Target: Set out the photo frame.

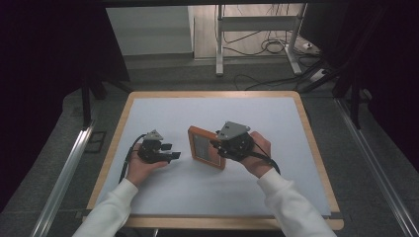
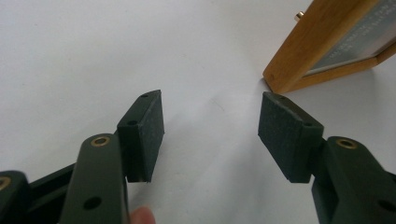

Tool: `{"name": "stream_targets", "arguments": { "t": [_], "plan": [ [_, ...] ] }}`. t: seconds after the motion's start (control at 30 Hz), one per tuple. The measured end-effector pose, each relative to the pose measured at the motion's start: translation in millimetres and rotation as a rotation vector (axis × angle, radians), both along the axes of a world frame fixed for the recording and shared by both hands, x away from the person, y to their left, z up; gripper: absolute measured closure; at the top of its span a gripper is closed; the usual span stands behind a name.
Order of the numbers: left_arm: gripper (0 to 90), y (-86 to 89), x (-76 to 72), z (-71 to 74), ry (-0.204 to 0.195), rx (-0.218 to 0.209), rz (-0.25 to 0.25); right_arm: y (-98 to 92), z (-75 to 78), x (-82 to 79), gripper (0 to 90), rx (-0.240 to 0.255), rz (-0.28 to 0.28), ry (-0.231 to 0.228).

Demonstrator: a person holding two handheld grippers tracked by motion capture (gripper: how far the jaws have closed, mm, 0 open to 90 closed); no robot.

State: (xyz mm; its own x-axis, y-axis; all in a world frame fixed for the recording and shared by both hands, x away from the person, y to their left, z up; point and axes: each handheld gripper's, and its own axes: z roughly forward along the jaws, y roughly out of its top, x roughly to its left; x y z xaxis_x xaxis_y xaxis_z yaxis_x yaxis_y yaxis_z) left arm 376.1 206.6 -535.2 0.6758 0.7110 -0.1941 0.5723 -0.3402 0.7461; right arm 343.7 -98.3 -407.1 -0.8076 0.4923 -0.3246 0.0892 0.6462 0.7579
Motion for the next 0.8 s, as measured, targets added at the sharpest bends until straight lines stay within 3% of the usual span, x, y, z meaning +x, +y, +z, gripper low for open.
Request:
{"name": "stream_targets", "arguments": {
  "t": [0.4,0.8],
  "plan": [
    [39.3,0.5,-0.3,0.6,0.0,-0.003,0.001,-0.1,-5.3,21.5,50.0,-0.011,-0.086,-0.008],
    [39.1,0.8,-0.4,0.4,0.002,0.0,-0.004,0.5,-16.1,45.0,37.5,-0.002,-0.181,0.015]
  ]
}}
